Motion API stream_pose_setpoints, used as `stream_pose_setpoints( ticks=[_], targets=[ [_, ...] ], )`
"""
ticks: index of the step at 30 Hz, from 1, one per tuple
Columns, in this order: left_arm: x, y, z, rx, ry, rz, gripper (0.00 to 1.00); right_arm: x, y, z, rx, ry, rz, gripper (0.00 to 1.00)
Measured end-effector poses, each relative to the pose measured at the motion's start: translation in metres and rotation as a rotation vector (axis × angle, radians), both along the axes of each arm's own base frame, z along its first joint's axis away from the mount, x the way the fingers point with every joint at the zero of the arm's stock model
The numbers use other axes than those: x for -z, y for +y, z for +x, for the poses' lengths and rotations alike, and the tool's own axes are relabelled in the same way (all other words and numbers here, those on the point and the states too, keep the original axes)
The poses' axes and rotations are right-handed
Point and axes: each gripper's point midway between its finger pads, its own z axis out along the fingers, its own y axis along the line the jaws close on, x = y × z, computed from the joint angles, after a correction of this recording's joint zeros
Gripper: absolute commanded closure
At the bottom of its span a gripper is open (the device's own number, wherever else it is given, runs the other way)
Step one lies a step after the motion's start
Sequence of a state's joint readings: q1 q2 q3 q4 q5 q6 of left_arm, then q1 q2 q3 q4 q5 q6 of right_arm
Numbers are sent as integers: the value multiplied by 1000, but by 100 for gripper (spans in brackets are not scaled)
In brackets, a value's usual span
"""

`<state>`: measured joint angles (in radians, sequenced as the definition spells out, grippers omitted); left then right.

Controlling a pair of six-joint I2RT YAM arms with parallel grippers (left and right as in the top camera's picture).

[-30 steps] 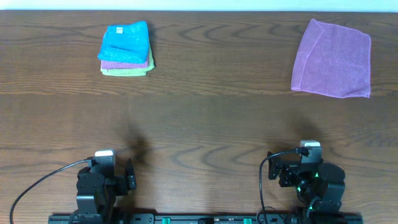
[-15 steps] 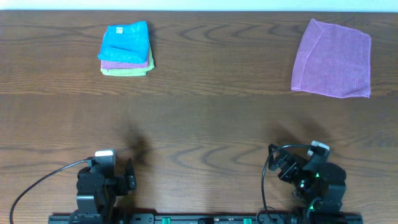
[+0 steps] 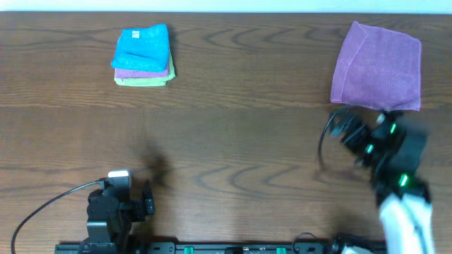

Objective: Fold the cloth
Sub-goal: 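Reach the right gripper to the purple cloth's right corner and grasp it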

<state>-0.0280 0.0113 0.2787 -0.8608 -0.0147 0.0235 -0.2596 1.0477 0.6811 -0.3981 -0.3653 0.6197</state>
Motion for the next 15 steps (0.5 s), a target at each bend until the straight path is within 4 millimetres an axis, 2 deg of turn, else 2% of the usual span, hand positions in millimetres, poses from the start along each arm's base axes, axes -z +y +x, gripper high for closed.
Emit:
stream_pose_setpoints(
  ticks=[4,9,11,15],
  targets=[
    [0,0,0,0,0,0,5,13,-34,29,81,188,37,1],
    [0,0,0,0,0,0,5,15,-89,57,197,244,39,2],
    [0,0,0,0,-1,0,5,15,-109,53,259,277,48,3],
    [0,0,0,0,-1,0,5,23,-156,31,410,328,67,5]
  ],
)
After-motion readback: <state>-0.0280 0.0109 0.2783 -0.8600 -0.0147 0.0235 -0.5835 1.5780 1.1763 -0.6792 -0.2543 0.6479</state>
